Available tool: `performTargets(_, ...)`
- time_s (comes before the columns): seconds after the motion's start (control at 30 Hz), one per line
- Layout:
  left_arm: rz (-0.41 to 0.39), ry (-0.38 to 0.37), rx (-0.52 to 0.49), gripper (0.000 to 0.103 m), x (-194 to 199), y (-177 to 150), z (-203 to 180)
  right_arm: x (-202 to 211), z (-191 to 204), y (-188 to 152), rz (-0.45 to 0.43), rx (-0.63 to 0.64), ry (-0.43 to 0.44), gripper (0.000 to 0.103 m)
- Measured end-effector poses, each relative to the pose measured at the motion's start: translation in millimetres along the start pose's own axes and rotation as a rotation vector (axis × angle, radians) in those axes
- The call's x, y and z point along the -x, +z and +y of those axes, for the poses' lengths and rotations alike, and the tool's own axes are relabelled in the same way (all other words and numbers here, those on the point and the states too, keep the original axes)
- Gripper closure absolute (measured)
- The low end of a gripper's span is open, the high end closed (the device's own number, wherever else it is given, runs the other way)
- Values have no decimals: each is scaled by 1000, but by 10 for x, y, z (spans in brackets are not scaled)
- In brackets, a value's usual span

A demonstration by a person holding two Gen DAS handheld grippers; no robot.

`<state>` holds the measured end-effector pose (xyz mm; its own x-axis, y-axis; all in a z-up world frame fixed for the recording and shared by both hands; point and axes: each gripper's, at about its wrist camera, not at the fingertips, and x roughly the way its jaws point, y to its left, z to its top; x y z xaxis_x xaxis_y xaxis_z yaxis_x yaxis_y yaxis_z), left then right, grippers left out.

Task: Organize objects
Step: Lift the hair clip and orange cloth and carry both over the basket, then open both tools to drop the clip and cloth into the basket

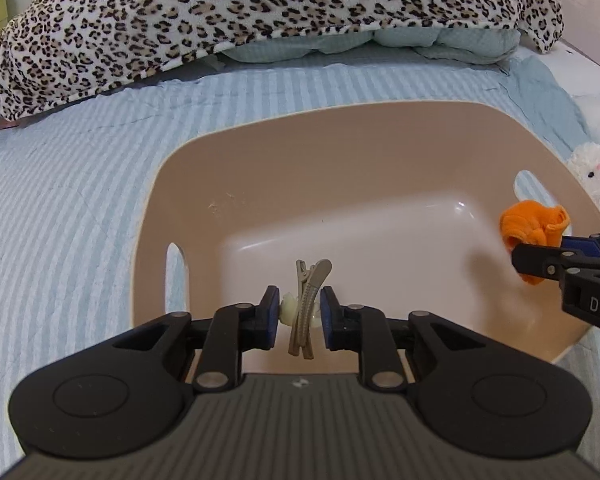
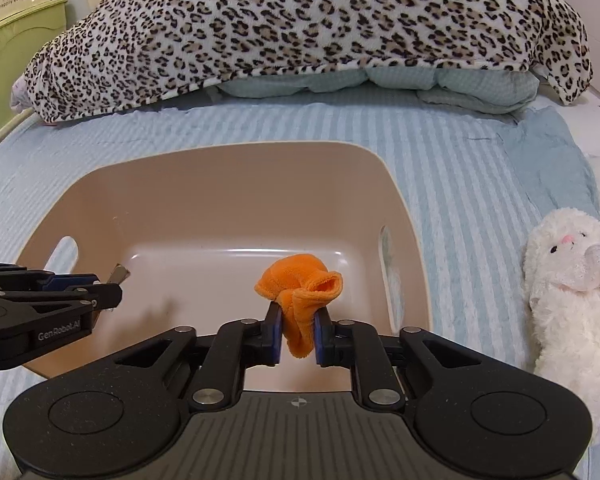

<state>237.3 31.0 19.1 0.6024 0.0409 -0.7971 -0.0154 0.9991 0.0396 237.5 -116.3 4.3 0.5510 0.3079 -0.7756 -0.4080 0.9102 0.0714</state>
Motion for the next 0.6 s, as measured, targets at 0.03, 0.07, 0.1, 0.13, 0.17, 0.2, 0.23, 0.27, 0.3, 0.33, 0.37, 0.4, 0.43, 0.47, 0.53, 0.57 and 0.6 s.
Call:
performTargets(0.03, -13, -1, -8, 69, 69, 7, -7, 20, 1, -2, -4, -3, 3, 69)
performTargets(0.07, -27, -1, -16, 54, 152, 16, -16, 62, -4, -13, -12, -6, 6, 67)
performTargets(0.1, -43, 6, -19, 44, 243, 25, -28, 117, -4, -16, -25, -7, 7, 60)
performTargets(0.13, -66, 16, -19, 29, 340, 26, -29, 181, 0, -12, -40, -3, 5, 53)
performTargets(0.17, -94, 24, -20, 24, 444, 29, -35, 257, 7, -13, -58, 2, 1, 49)
performTargets(0.2, -116, 26, -23, 23, 534, 29, -32, 336, 8, -11, -75, 5, -2, 41)
performTargets(0.23, -127, 23, -26, 23, 613, 23, -24, 409, 7, -11, -86, 6, -2, 35)
performTargets(0.27, -133, 21, -29, 22, 688, 23, -20, 486, 2, -8, -94, 5, 2, 32)
performTargets(0.3, -137, 19, -28, 22, 751, 11, -10, 561, -8, -14, -100, 1, 5, 29)
performTargets(0.33, -139, 17, -28, 21, 809, 0, 0, 642, -20, -23, -107, -2, 8, 25)
performTargets(0.37, -140, 17, -26, 18, 863, -23, 11, 717, -31, -36, -113, -3, 9, 23)
performTargets(0.4, -143, 17, -22, 17, 915, -52, 20, 794, -39, -53, -117, -4, 9, 19)
performTargets(0.43, -145, 16, -18, 16, 964, -89, 30, 873, -53, -78, -119, -4, 7, 12)
performTargets(0.47, -145, 15, -17, 16, 1011, -124, 37, 934, -61, -103, -121, -3, 5, 9)
performTargets(0.53, -139, 10, -22, 16, 1085, -211, 47, 1044, -79, -173, -120, 7, -2, 4)
performTargets(0.57, -136, 9, -25, 16, 1118, -255, 49, 1082, -83, -210, -116, 14, -7, 3)
performTargets(0.6, -132, 10, -28, 16, 1150, -305, 54, 1117, -95, -255, -107, 21, -13, 2)
